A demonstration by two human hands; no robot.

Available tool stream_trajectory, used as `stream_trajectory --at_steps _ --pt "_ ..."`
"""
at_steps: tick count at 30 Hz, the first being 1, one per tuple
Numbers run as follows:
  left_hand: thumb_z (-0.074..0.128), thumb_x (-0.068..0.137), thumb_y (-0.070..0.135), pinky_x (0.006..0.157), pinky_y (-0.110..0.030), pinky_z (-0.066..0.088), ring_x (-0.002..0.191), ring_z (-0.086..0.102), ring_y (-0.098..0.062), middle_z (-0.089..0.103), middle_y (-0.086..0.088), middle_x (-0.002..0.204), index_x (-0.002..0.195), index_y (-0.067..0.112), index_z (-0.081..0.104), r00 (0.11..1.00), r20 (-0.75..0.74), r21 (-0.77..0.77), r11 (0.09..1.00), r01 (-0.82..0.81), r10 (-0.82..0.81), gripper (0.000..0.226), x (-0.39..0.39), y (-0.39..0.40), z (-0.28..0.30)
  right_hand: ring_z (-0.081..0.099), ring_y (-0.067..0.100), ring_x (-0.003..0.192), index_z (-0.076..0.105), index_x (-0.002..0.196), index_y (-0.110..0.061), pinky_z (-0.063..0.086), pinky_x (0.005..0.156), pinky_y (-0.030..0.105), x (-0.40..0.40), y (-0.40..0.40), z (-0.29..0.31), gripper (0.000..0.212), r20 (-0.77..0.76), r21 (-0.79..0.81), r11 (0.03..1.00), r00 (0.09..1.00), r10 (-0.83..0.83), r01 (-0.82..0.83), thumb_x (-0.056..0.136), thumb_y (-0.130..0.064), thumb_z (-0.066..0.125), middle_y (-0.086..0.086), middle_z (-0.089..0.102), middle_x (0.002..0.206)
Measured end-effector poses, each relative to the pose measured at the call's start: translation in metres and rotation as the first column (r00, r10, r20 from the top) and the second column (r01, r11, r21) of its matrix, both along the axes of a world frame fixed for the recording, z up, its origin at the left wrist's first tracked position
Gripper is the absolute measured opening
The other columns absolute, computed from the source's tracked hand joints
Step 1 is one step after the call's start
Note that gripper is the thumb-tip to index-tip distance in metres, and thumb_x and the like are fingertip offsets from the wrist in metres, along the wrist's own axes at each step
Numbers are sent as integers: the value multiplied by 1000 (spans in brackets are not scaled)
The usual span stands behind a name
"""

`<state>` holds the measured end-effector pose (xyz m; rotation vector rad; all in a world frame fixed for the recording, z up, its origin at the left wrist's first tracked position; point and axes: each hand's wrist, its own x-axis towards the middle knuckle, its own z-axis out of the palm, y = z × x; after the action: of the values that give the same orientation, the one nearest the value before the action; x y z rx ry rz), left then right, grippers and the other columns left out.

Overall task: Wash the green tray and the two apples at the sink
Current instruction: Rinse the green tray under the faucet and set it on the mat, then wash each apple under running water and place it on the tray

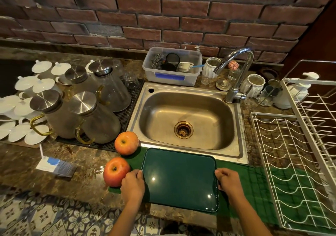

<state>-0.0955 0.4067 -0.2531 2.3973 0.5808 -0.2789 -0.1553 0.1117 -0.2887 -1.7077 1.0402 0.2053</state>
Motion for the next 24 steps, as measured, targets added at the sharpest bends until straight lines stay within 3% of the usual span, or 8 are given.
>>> stream_trajectory --at_steps 4,7,11,14,16,20,24 --pt "51 101 18 70 -33 41 75 54 -21 65 -3 80 96 10 75 1000 8 -13 1000 -3 3 26 -6 2 2 66 24 69 71 75 -10 57 70 44 5 -2 2 26 -64 -183 971 987 147 -156 97 -18 60 12 71 71" --pt "52 100 16 72 -35 48 75 58 -20 64 2 75 92 14 74 999 38 -46 999 23 -21 24 -12 3 5 66 22 71 69 74 -16 54 70 39 8 -5 6 27 -91 -256 941 975 203 -220 97 -25 59 5 70 71" --pt "56 99 15 77 -31 46 91 65 -24 74 -8 101 115 10 72 997 74 -38 999 29 -26 24 -19 8 9 64 25 67 67 71 -14 53 69 41 8 -16 10 33 -52 -331 922 979 196 -202 99 -26 54 8 68 68" --pt "60 97 19 76 -33 52 85 63 -15 72 -2 98 117 15 71 988 156 1 1000 13 -13 23 -22 16 14 60 22 73 73 89 -12 50 73 39 9 -27 13 23 22 -418 894 982 186 -160 99 -15 53 6 69 78" --pt "65 93 19 82 -38 52 97 61 -19 68 -5 107 118 17 69 966 256 22 999 -46 39 25 -23 23 17 57 22 79 72 106 -6 47 78 37 10 -34 12 21 40 -479 866 982 187 -146 97 -10 54 14 72 93" --pt "84 75 24 93 -48 40 125 39 -36 46 -15 136 131 17 57 935 317 113 973 -203 158 62 -11 40 16 60 30 98 67 112 -6 52 89 54 9 -39 -1 21 9 -625 756 966 259 -196 92 -11 63 18 66 113" --pt "94 61 34 112 -61 31 140 30 -36 32 -14 153 150 22 31 962 155 -22 974 -224 225 110 4 53 6 36 34 140 51 139 -17 30 109 64 8 -41 -13 55 -166 -709 612 927 338 -350 89 -30 68 12 43 151"
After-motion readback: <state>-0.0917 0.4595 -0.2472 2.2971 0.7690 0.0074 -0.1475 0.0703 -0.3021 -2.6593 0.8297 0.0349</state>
